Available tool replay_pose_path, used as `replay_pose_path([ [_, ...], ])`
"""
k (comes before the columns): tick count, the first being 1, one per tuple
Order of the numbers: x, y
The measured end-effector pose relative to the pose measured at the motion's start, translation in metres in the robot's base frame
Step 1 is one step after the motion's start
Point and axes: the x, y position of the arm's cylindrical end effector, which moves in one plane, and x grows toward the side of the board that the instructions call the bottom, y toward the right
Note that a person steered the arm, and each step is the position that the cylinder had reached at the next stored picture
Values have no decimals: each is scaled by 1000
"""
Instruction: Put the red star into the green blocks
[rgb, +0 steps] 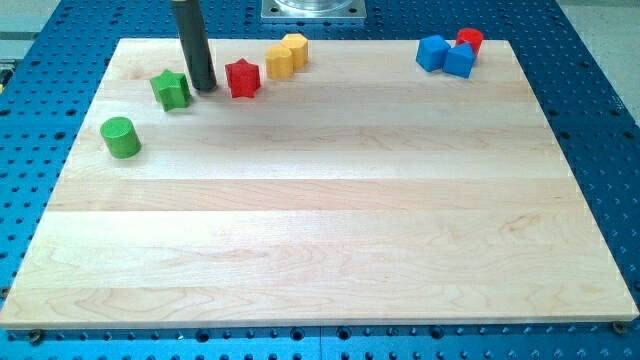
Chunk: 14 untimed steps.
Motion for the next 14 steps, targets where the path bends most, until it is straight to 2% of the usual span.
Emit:
replay_pose_path([
  [2, 57, -77],
  [3, 62, -53],
  [5, -31, 16],
  [6, -63, 91],
  [7, -70, 105],
  [8, -51, 81],
  [9, -9, 69],
  [13, 80, 20],
  [14, 82, 20],
])
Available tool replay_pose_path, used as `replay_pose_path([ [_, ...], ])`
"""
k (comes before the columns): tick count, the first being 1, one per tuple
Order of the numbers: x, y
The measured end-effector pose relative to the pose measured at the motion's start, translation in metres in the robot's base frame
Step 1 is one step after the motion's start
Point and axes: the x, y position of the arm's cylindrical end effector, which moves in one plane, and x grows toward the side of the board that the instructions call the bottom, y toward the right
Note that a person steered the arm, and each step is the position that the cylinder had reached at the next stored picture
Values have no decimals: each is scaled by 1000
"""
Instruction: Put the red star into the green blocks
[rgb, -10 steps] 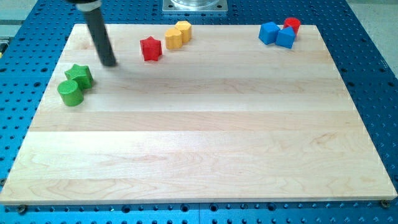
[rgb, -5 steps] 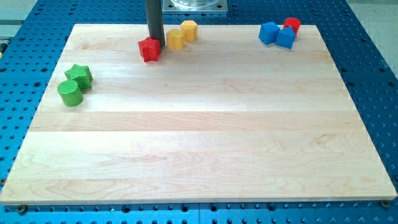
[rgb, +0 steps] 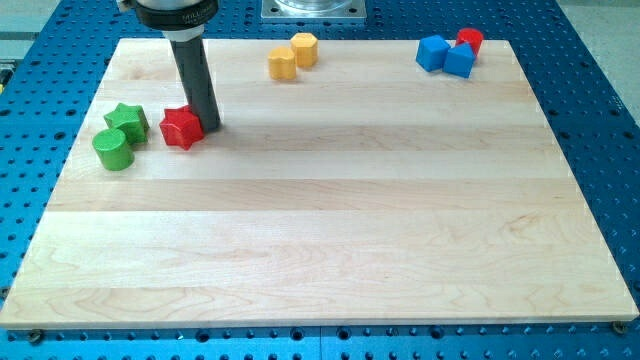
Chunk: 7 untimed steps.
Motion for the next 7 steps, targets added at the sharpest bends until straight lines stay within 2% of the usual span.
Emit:
replay_pose_path([
  [1, 2, -4],
  [2, 15, -22],
  [4, 54, -19],
  [6, 50, -41],
  [7, 51, -14],
])
